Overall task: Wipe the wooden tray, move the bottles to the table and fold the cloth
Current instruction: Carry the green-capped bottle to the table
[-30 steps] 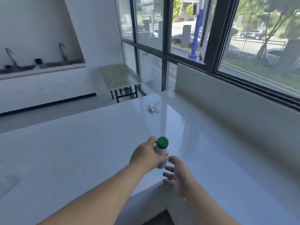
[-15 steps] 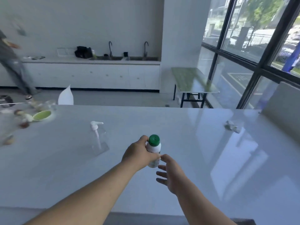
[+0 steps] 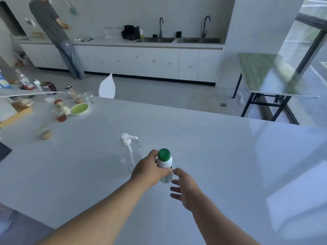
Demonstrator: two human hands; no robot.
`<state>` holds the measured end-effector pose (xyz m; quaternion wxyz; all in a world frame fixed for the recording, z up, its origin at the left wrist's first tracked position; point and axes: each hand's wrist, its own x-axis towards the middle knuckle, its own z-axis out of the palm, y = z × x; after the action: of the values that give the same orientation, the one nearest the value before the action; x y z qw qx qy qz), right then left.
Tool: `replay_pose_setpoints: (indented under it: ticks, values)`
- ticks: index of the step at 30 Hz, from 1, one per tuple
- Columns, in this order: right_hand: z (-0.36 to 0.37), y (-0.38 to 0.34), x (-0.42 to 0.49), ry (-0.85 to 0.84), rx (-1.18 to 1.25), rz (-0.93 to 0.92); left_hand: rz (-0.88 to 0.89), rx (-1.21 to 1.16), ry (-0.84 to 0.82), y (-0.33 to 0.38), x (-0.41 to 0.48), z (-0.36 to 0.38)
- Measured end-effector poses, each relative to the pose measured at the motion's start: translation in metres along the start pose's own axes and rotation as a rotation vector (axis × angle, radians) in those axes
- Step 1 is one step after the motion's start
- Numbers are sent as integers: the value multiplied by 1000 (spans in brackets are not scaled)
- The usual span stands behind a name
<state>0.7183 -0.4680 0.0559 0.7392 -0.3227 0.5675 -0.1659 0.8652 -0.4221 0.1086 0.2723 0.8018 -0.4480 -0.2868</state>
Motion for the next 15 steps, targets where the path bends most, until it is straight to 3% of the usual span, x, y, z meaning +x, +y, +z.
replay_pose_setpoints:
  ticks: [15]
  values:
    - [-21, -8, 114, 39, -21, 137, -117, -18, -85, -29, 96, 62]
